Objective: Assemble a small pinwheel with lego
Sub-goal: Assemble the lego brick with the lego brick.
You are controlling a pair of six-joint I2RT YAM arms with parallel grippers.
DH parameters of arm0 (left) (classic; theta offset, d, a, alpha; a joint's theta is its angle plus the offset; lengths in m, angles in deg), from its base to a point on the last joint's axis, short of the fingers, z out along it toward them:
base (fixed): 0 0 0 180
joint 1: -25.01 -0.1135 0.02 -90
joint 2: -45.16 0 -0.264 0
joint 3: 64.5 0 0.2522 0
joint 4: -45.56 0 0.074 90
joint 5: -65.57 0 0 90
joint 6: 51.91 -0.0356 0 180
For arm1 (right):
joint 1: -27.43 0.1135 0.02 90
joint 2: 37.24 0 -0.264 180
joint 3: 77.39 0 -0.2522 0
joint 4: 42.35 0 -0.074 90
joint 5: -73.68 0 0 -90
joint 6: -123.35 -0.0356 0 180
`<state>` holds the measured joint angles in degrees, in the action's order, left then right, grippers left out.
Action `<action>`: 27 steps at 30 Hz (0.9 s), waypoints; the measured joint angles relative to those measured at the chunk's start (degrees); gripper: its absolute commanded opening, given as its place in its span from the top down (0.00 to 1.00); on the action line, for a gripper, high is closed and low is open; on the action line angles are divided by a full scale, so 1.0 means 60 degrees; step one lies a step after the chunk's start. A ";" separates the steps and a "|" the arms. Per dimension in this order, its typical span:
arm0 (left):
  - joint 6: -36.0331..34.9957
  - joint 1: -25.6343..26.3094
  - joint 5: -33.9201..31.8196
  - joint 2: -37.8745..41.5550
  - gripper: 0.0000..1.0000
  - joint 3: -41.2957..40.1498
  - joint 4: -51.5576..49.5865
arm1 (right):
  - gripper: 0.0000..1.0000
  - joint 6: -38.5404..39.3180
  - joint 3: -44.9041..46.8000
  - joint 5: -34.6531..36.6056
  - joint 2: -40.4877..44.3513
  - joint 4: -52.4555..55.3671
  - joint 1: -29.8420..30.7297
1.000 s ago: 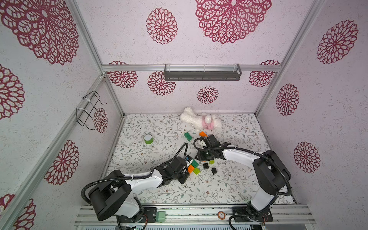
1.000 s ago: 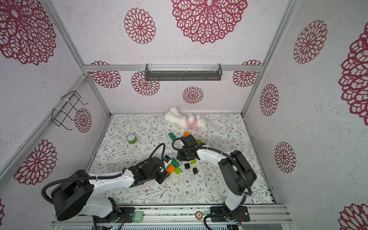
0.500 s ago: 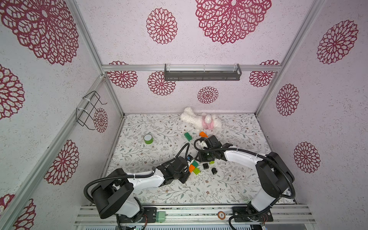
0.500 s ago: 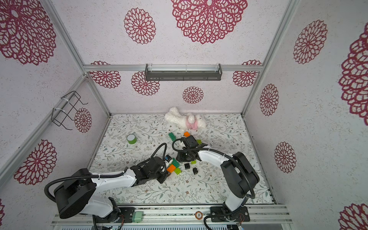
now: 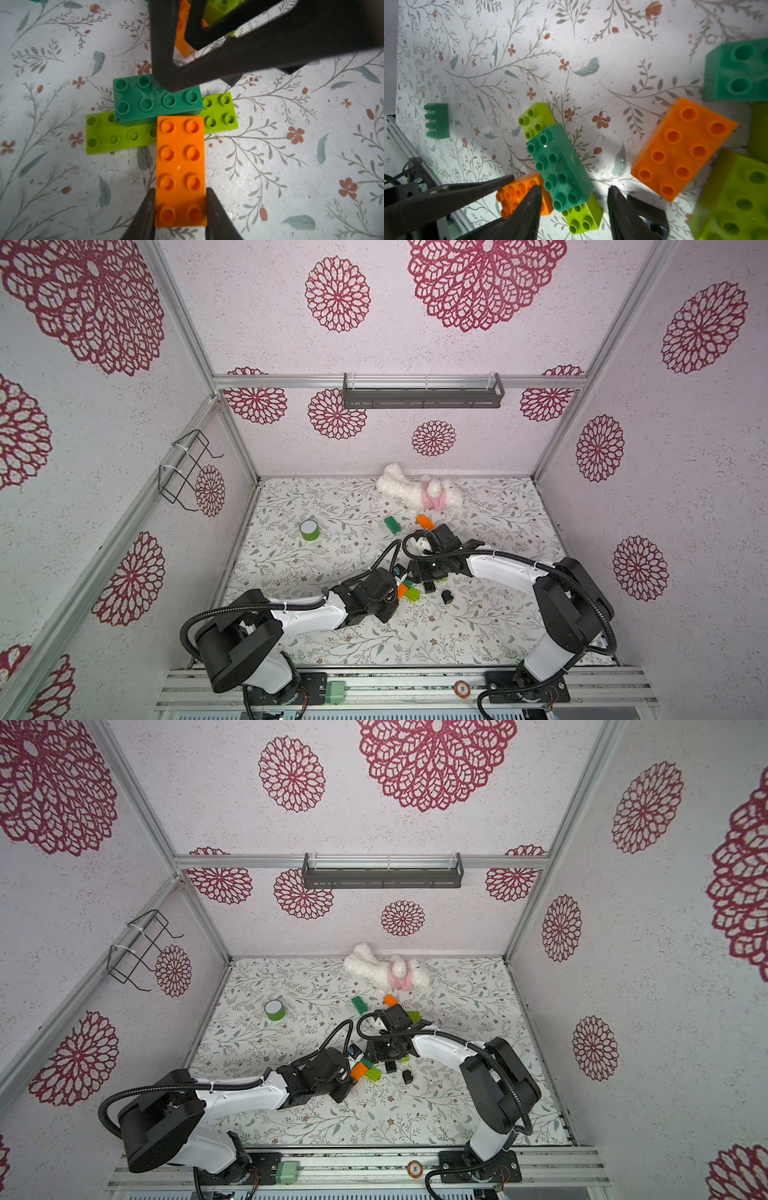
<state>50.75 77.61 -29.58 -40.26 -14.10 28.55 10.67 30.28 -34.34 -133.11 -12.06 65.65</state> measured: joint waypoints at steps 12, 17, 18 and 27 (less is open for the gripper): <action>0.0437 0.0229 -0.0302 -0.0025 0.81 0.0000 0.0051 | 0.43 0.0004 0.0087 -0.0747 0.0000 -0.0375 0.0000; 0.0732 0.0379 -0.0550 -0.0120 0.80 0.0000 0.0138 | 0.43 -0.0076 0.0401 -0.1027 0.0000 -0.0561 0.0000; 0.0769 0.0401 -0.0576 -0.0149 0.80 0.0000 0.0153 | 0.43 -0.0076 0.0437 -0.1045 0.0000 -0.0572 0.0000; 0.1045 0.0459 -0.0896 -0.0463 0.80 0.0189 0.0175 | 0.43 -0.0066 0.0463 -0.0991 0.0000 -0.0565 0.0000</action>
<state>57.03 80.36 -34.96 -43.04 -12.96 29.60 10.28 33.05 -40.28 -133.11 -15.45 65.65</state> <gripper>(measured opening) 0.345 0.574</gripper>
